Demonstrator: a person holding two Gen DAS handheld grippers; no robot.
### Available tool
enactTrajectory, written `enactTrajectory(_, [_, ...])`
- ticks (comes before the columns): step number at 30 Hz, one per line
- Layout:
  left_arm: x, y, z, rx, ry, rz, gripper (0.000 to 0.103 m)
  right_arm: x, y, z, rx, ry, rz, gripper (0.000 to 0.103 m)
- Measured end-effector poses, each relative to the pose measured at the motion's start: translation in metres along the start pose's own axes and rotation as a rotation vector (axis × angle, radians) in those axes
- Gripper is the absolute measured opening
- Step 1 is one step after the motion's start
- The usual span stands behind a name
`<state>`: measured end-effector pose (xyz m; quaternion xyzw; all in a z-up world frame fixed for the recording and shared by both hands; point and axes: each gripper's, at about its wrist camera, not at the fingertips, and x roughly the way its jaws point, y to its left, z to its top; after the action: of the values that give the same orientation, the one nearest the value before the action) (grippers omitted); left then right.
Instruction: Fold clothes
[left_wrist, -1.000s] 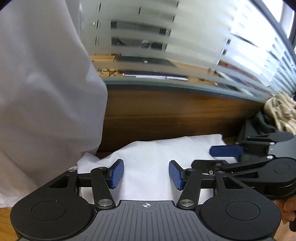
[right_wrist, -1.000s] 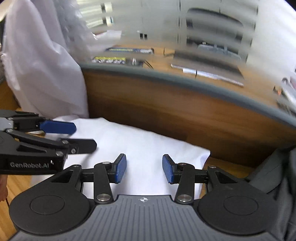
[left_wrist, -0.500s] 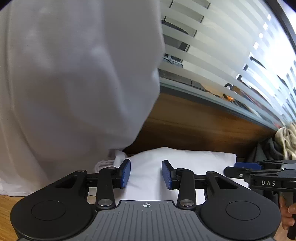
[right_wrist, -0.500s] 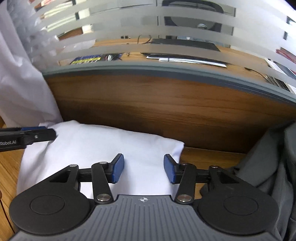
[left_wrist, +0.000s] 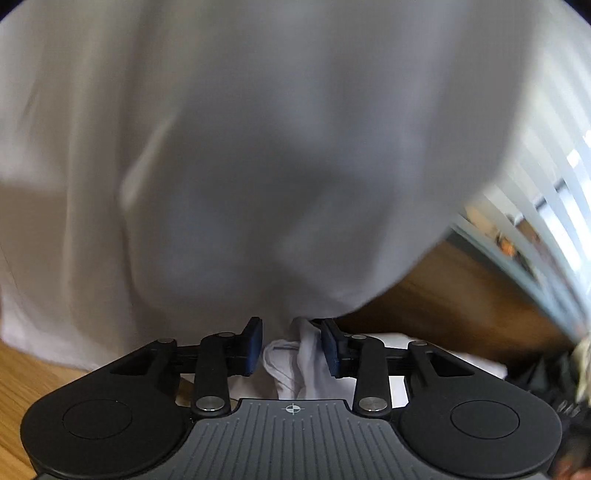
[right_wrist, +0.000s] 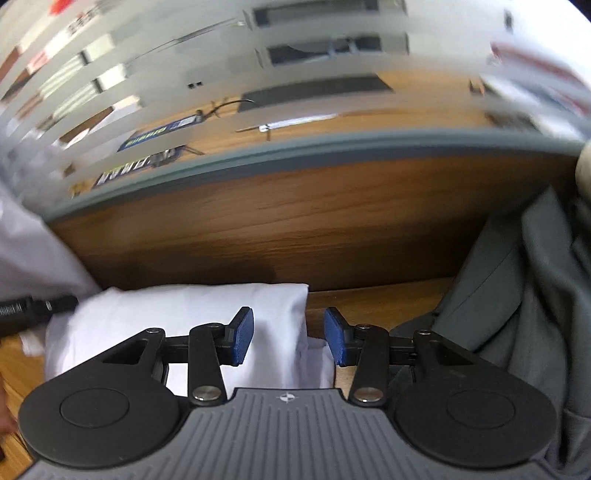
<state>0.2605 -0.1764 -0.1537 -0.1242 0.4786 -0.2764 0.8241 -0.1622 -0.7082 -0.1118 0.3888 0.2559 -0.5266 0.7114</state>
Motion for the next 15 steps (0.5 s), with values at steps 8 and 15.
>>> enactTrajectory(8, [-0.013,0.029,0.000,-0.262,-0.079,-0.100,0.006,-0.006,-0.012,-0.001,0.110,-0.044,0.053,0.006])
enactTrajectory(15, [-0.024,0.039,-0.004,-0.334,-0.127,-0.073,0.003,-0.012,-0.012,-0.013,0.097,-0.041,-0.010,0.007])
